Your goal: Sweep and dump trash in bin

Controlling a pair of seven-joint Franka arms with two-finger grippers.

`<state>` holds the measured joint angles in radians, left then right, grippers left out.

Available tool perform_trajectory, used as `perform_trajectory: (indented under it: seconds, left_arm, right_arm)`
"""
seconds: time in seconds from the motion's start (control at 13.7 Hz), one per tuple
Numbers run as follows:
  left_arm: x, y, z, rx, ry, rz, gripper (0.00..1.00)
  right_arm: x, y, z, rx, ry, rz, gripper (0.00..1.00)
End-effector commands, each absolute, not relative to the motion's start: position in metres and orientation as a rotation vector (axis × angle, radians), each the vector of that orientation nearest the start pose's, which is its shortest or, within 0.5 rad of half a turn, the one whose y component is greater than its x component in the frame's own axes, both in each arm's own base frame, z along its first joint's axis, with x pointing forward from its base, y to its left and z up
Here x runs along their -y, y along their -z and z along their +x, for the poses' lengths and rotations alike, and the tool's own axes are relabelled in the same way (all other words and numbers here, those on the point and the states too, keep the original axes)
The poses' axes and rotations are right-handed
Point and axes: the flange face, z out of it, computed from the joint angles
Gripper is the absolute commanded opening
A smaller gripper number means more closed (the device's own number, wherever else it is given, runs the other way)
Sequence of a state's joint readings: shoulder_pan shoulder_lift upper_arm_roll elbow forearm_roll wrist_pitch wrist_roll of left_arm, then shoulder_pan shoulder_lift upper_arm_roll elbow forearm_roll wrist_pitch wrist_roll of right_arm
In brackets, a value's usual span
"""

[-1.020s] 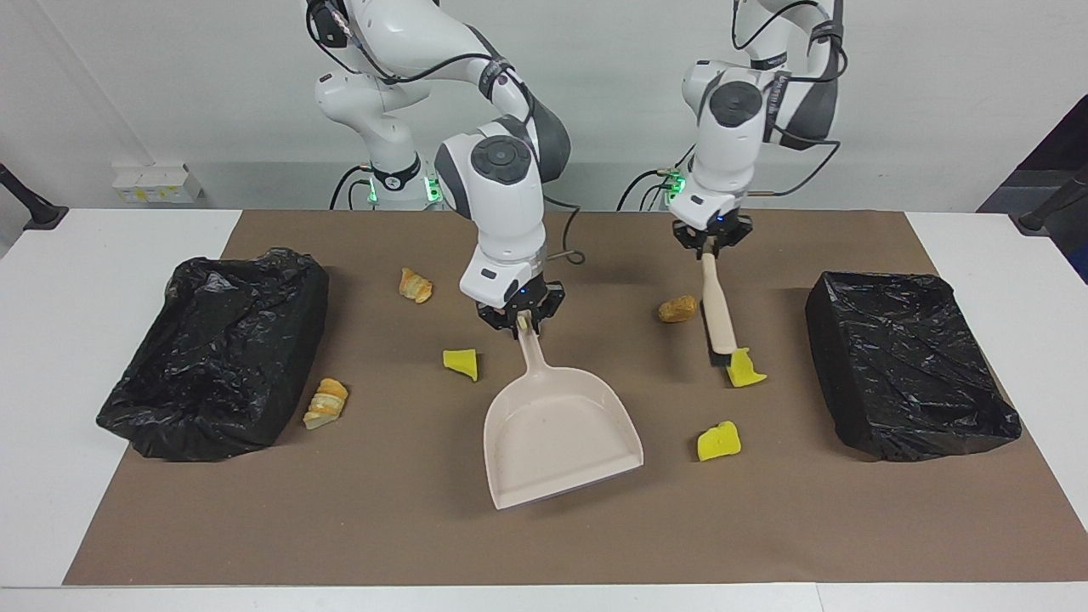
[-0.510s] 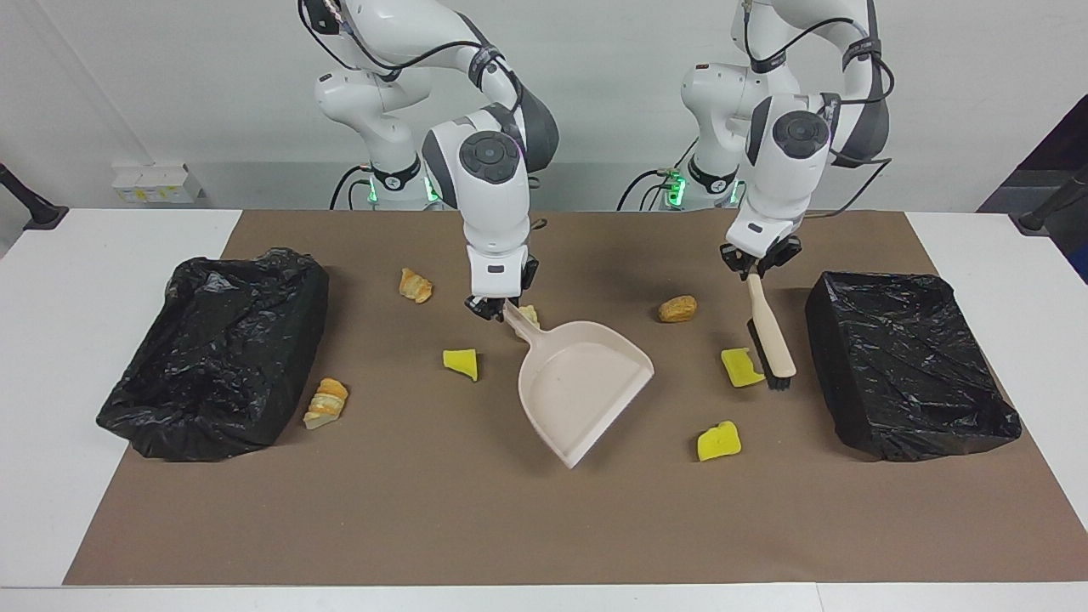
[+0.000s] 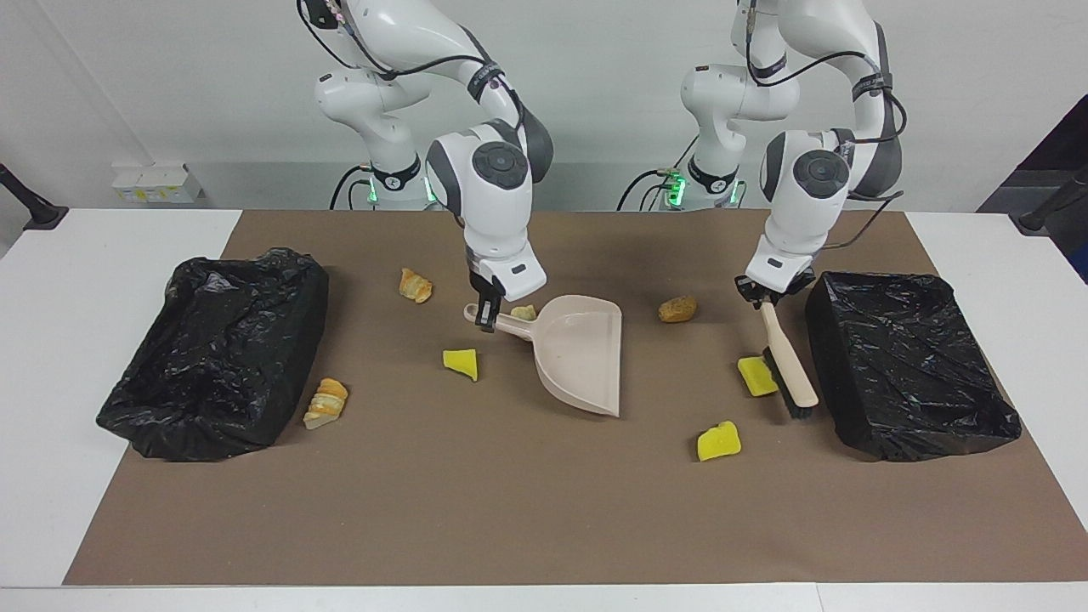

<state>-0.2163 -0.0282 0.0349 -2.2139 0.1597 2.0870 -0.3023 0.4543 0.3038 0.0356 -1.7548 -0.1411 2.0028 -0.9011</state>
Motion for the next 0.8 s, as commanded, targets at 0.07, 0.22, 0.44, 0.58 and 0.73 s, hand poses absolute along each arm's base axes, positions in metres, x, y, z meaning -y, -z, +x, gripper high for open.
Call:
perform_trajectory:
  seconds: [0.07, 0.22, 0.44, 0.58, 0.73]
  left_arm:
    - [0.083, -0.379, 0.508, 0.052, -0.086, -2.969, 0.00]
    - [0.098, -0.374, 0.505, 0.013, -0.075, -2.973, 0.00]
    - [0.168, -0.376, 0.486, -0.135, -0.071, -3.016, 0.00]
    - [0.212, -0.381, 0.473, -0.205, -0.077, -3.060, 0.00]
    - [0.257, -0.386, 0.451, -0.258, -0.063, -3.074, 0.00]
  right_arm:
    - [-0.308, -0.375, 0.560, 2.260, -0.137, -2.349, 0.00]
    - [-0.307, -0.375, 0.560, 2.256, -0.134, -2.353, 0.00]
    - [-0.306, -0.374, 0.560, 2.256, -0.139, -2.352, 0.00]
    - [-0.305, -0.374, 0.561, 2.254, -0.140, -2.353, 0.00]
    - [-0.305, -0.373, 0.561, 2.254, -0.142, -2.353, 0.00]
